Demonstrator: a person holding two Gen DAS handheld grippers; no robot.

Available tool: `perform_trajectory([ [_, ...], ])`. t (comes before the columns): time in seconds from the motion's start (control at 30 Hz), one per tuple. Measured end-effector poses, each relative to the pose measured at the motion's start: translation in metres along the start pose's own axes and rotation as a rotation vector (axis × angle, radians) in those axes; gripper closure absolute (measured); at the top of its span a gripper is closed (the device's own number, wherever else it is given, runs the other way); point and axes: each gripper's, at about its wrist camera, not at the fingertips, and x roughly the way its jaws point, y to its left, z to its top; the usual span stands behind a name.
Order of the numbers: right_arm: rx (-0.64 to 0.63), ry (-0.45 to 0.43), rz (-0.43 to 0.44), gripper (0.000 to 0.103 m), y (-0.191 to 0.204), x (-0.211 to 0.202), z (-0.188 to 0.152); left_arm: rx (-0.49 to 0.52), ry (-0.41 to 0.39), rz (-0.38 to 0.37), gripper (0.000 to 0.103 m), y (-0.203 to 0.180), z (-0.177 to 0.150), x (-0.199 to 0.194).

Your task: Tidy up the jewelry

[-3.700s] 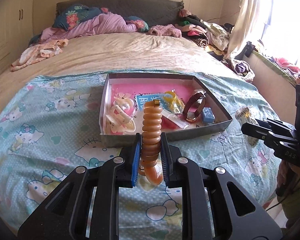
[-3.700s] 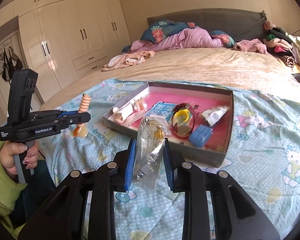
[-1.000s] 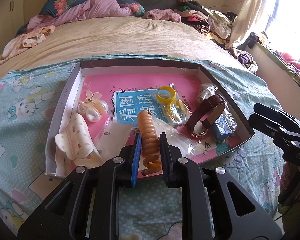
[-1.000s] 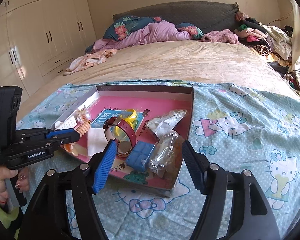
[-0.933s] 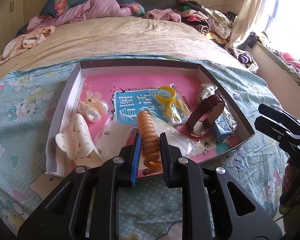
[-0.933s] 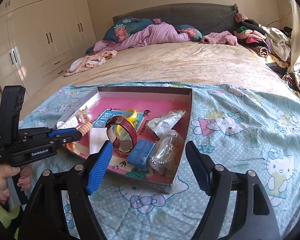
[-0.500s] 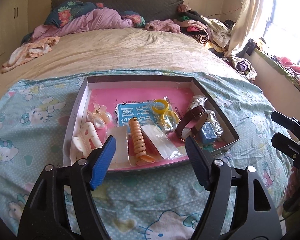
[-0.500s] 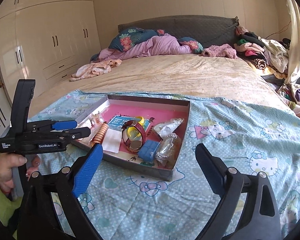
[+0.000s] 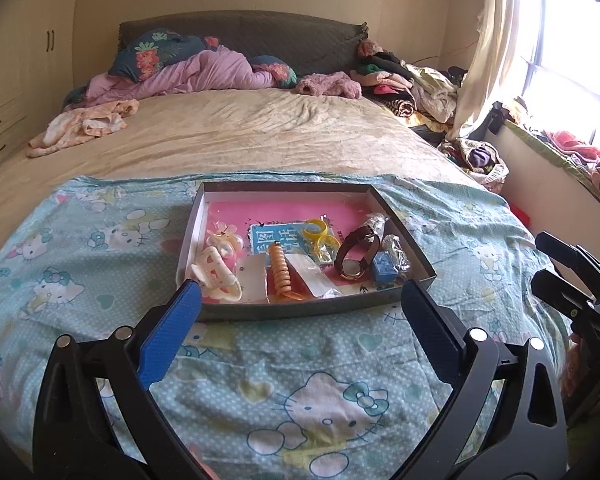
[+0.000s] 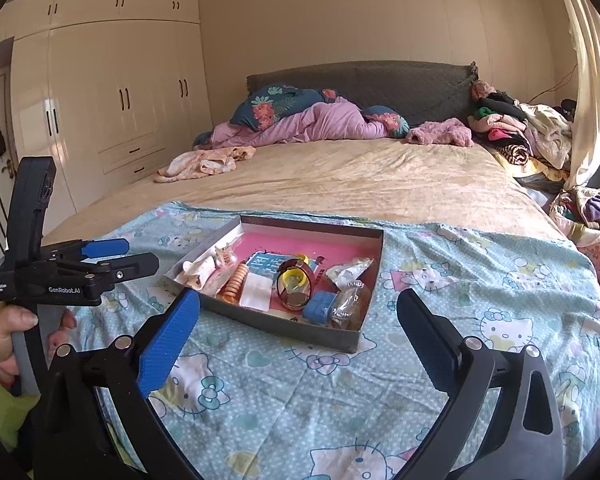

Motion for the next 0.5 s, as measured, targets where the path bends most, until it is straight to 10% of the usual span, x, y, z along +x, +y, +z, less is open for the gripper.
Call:
perform_trajectory([
  [0.5,0.016,0.057,0.008,0.005,0.026,-0.013,-0.034,-0.022,0.021,0.017,0.01,-0.001,-0.043,-0.03],
])
